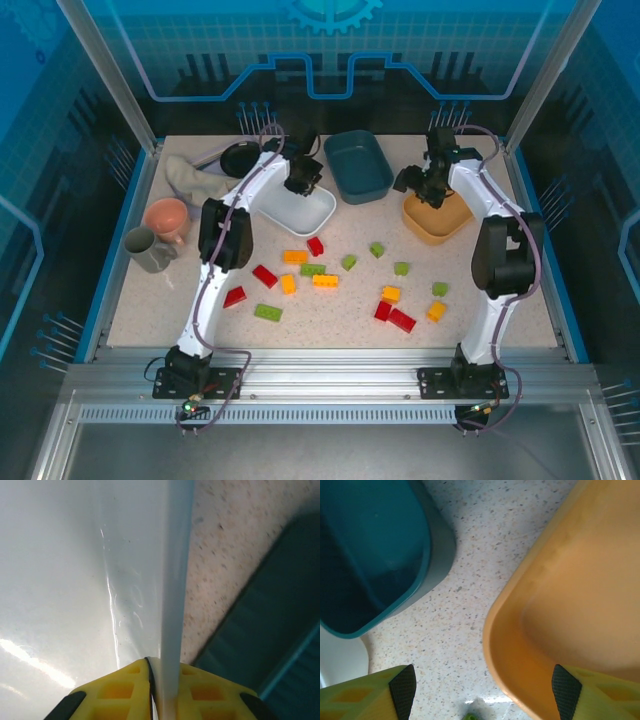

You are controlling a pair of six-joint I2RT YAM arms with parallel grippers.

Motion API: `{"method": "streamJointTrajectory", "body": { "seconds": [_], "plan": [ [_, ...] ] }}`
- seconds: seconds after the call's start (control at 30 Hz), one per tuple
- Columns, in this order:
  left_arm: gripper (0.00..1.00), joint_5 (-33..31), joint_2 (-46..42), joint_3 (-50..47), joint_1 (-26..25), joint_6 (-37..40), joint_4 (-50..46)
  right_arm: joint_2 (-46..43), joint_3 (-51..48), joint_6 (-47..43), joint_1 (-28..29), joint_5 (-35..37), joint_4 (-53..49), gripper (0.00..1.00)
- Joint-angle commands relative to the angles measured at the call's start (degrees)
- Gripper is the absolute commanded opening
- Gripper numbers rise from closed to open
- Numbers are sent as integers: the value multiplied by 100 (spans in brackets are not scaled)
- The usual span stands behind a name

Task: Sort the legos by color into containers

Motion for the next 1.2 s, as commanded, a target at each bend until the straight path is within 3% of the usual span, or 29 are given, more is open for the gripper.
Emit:
{"method": "streamJointTrajectory", "body": {
  "seconds": [0.0,0.17,0.3,0.43,0.57,0.7,0.93,1.17],
  "plan": [
    [16,154,150,239,-131,548,299,90,132,-127,-185,100,-187,75],
    [16,240,165,340,-313,871,462,412,393,-342,-340,-118,-424,79],
    [18,406,310,575,-410,1272,643,750,671,-441,-369,-461,-490,88],
    [33,361,501,945,-416,1520,401,931,820,-365,-381,-725,-368,93],
    [54,263,458,939,-423,1686,319,1171,1115,-263,-388,-940,-319,95],
    [61,161,404,941,-424,1743,145,1559,1556,-212,-384,-961,-439,95],
    [65,194,289,900,-415,1890,175,2341,2522,-331,-329,-827,-738,94],
    [64,250,308,921,-407,2010,76,2956,3389,-434,-206,-668,-944,86]
  ]
}}
